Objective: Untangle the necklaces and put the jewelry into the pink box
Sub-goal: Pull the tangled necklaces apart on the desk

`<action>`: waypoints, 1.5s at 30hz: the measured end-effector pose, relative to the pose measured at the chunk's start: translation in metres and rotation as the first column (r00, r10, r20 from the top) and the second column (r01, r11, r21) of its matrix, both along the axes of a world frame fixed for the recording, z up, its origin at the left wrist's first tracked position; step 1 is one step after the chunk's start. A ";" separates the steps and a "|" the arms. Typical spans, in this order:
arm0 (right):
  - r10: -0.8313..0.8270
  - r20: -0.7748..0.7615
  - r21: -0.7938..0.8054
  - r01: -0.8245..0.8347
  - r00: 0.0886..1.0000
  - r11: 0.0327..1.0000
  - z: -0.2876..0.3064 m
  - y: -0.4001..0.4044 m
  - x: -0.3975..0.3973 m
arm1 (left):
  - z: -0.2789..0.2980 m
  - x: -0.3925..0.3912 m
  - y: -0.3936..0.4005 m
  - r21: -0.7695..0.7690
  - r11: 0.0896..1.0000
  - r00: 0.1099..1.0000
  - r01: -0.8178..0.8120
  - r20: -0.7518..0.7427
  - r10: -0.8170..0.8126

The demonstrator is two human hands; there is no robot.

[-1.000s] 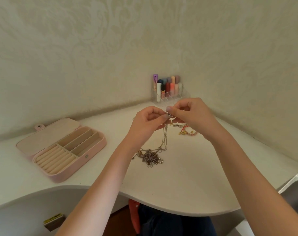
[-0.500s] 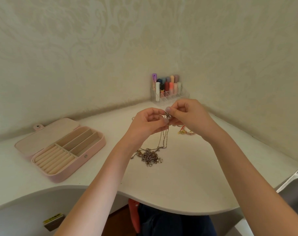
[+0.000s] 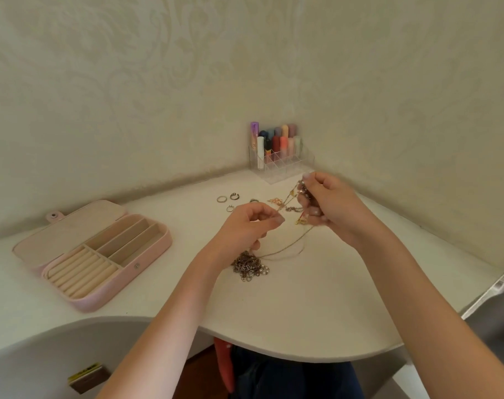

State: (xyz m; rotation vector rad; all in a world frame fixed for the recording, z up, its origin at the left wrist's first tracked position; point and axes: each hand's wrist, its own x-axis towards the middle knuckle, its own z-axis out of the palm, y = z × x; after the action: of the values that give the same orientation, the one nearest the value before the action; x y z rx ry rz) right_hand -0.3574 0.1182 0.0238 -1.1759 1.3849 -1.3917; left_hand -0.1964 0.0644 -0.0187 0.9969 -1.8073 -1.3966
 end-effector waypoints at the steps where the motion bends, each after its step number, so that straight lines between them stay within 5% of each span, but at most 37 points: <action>1: -0.020 0.012 0.008 0.020 1.000 1.000 0.000 0.001 -0.004 | -0.004 0.001 -0.001 0.014 1.000 1.000 -0.010 0.003 0.010; 5: -0.121 -0.024 0.046 0.122 0.992 0.992 -0.005 0.006 -0.022 | -0.011 0.009 -0.006 -0.001 0.997 0.997 -0.075 0.016 0.075; 13: -0.311 -0.080 0.094 0.318 0.947 0.943 -0.036 0.010 -0.045 | -0.014 0.011 -0.005 -0.281 0.941 0.973 -0.188 0.080 0.218; 22: -0.455 -0.167 0.091 0.473 0.875 0.876 -0.051 0.017 -0.061 | -0.024 0.012 -0.008 -0.425 0.894 0.943 -0.145 0.213 0.255; 34: -0.527 -0.147 0.080 0.541 0.837 0.837 -0.063 0.014 -0.067 | -0.027 -0.001 0.005 -0.378 0.925 0.979 -0.045 0.168 0.116; 45: -0.666 -0.348 -0.095 0.681 0.660 0.726 -0.072 0.023 -0.078 | -0.023 0.022 0.004 -0.293 0.956 0.974 -0.004 0.217 0.070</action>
State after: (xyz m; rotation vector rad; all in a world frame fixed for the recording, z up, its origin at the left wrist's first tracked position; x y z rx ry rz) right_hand -0.4358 0.1415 -0.0482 -0.9388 2.2770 -1.6734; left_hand -0.1744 0.0681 -0.0414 1.0572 -2.0748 -0.9873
